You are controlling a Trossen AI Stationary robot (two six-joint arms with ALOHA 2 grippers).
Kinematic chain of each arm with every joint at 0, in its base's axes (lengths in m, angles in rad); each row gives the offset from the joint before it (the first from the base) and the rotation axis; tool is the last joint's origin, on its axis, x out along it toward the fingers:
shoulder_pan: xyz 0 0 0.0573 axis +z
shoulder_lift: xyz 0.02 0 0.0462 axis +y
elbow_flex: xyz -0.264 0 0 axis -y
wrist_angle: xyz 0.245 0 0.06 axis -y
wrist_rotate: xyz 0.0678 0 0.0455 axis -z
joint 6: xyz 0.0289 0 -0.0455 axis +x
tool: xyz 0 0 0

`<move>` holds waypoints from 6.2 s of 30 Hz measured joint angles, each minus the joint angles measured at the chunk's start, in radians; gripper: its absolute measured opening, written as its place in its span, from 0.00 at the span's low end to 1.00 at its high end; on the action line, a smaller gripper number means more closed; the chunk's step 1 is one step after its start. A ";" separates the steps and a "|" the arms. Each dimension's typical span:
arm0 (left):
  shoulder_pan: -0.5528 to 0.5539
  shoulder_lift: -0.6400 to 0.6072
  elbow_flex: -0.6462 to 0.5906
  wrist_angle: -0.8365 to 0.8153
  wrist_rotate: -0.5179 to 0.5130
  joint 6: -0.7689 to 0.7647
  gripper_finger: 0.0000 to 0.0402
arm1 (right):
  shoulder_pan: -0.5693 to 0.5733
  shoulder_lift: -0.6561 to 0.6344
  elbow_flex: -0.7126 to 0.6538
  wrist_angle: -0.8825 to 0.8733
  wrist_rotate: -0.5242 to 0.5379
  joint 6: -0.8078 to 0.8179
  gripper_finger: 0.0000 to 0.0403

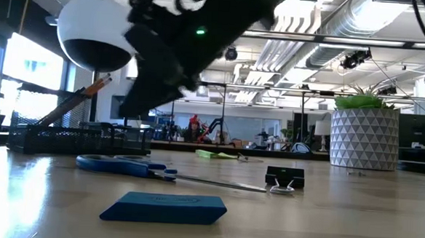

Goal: Pick and place office supplies into organizer
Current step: Put the blue scissor into the black mesh desk organizer

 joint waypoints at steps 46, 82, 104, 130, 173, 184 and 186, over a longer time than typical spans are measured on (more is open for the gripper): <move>0.052 0.009 -0.383 0.935 0.635 0.497 0.15 | 0.196 -0.024 -0.152 -0.032 0.098 0.445 0.45; 0.052 0.097 -0.383 0.937 0.575 0.408 0.15 | 0.211 0.027 -0.153 0.011 0.218 0.259 0.30; 0.052 0.097 -0.383 0.935 0.583 0.408 0.15 | 0.179 -0.052 -0.155 -0.173 0.339 0.309 0.35; 0.052 0.097 -0.383 0.935 0.592 0.403 0.15 | 0.119 0.010 -0.149 -0.130 0.193 0.390 0.35; 0.052 -0.397 -0.367 1.021 0.273 0.731 0.15 | 0.218 -0.460 -0.153 0.014 0.684 -0.075 0.05; 0.054 -0.375 -0.329 1.142 0.275 0.846 0.15 | 0.019 -0.330 -0.153 -0.034 0.489 -0.056 0.17; 0.071 -0.363 -0.309 1.124 0.281 0.856 0.15 | -0.021 -0.305 -0.153 -0.031 0.420 -0.055 0.23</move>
